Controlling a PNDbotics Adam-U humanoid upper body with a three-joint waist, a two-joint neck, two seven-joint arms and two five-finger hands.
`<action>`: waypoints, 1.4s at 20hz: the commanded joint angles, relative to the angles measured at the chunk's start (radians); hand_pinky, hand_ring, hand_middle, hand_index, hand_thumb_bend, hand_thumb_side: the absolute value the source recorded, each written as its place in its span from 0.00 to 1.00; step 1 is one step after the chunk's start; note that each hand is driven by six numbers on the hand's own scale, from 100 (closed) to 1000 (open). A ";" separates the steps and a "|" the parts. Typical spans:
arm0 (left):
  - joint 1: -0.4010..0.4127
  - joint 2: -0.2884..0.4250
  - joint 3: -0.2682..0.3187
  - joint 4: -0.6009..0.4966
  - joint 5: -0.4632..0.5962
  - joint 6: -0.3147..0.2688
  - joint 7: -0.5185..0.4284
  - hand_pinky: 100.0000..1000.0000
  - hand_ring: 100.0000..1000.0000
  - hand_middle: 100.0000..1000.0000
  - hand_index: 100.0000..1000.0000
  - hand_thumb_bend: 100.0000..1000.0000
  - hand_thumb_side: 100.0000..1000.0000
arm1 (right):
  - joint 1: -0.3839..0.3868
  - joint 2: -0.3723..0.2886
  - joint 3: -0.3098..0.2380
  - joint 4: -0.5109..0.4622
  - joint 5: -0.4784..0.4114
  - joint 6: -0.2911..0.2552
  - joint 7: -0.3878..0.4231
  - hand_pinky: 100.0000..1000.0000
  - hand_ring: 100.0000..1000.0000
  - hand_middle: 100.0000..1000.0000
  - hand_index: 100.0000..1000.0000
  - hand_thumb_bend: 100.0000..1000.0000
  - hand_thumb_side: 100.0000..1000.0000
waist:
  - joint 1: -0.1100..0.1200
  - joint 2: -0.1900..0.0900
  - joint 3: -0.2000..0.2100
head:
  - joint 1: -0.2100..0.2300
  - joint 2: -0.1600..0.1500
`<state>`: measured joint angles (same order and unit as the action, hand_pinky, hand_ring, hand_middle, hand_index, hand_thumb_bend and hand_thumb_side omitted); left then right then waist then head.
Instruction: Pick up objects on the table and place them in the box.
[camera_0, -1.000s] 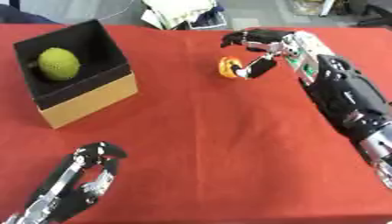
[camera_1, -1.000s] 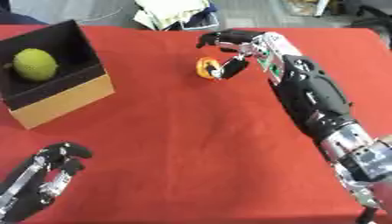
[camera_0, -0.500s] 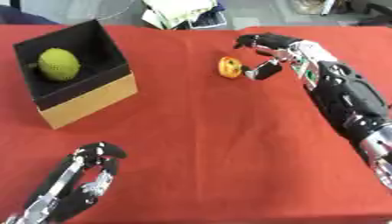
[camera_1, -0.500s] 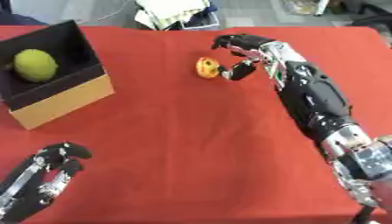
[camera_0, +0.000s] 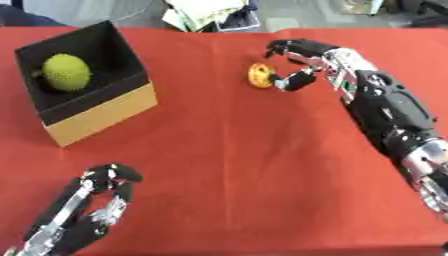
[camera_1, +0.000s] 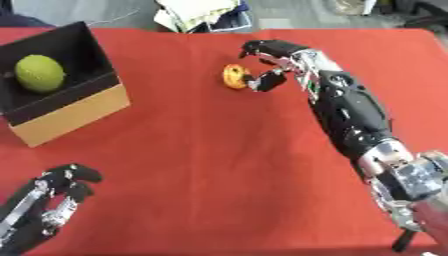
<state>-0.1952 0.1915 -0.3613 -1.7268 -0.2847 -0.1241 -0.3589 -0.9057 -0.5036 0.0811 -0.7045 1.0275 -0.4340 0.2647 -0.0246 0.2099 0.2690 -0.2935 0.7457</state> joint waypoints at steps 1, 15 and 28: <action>-0.011 0.006 0.000 -0.017 0.006 -0.001 -0.002 0.61 0.75 0.63 0.69 0.00 0.75 | -0.022 -0.012 0.000 -0.009 -0.009 -0.010 0.013 1.00 0.99 0.95 0.66 0.00 0.19 | 0.001 -0.013 0.001 | -0.004 -0.009; -0.009 0.006 -0.002 -0.015 0.006 -0.002 -0.007 0.61 0.75 0.63 0.69 0.00 0.75 | -0.048 -0.031 0.017 -0.140 -0.184 -0.052 -0.064 0.97 0.86 0.79 0.31 0.00 0.12 | -0.003 -0.021 0.002 | -0.007 -0.006; -0.023 0.004 -0.024 -0.007 0.007 -0.010 -0.029 0.61 0.76 0.64 0.69 0.00 0.74 | -0.189 0.011 0.080 -0.294 -0.393 -0.061 0.053 0.97 0.86 0.79 0.36 0.00 0.11 | -0.020 -0.036 0.066 | -0.031 -0.009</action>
<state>-0.2051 0.1914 -0.3822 -1.7244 -0.2825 -0.1317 -0.3822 -1.0657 -0.4861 0.1617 -0.9719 0.6486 -0.4948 0.3080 -0.0476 0.1917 0.3389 -0.3192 0.7455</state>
